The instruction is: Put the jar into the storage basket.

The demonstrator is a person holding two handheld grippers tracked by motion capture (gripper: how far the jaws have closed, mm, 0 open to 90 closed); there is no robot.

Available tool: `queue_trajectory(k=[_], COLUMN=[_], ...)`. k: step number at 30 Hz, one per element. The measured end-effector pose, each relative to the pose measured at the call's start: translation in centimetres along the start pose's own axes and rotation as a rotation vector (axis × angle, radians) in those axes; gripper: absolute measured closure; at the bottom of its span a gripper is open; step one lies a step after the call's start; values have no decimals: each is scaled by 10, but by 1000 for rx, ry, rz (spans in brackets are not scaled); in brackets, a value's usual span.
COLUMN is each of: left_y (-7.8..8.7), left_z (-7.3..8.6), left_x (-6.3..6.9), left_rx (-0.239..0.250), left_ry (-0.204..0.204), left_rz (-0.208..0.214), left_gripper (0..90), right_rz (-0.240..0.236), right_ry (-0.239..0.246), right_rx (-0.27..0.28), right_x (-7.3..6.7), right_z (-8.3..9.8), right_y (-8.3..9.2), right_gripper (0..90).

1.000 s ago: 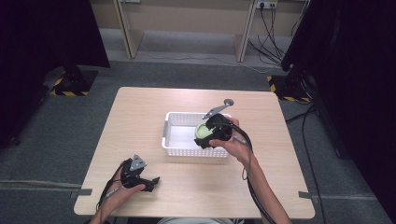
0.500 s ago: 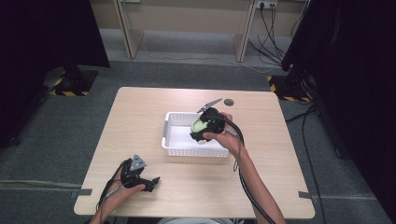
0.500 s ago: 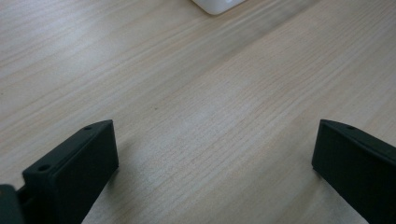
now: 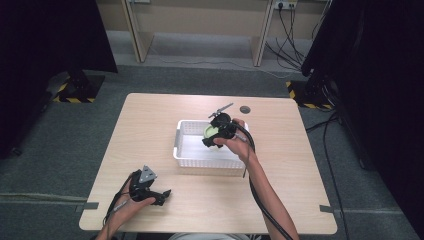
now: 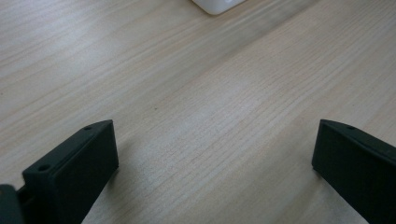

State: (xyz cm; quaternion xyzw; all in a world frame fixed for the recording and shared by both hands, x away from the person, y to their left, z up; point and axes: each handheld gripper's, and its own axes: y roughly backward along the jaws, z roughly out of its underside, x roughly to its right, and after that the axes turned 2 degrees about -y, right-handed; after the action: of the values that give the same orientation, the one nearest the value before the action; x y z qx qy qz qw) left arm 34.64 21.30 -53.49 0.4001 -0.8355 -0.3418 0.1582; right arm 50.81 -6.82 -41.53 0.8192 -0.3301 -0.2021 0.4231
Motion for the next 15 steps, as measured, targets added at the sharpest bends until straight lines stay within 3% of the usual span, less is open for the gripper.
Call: queue_trajectory(k=[15], left_y=[0], left_z=[0], left_x=[0], left_rx=[1], left_ry=[0], left_rz=[0], left_gripper=[0], right_rz=[19], right_ry=[-47], right_rx=[-14], right_x=[10], right_z=[-3], right_y=[-21], right_gripper=[112])
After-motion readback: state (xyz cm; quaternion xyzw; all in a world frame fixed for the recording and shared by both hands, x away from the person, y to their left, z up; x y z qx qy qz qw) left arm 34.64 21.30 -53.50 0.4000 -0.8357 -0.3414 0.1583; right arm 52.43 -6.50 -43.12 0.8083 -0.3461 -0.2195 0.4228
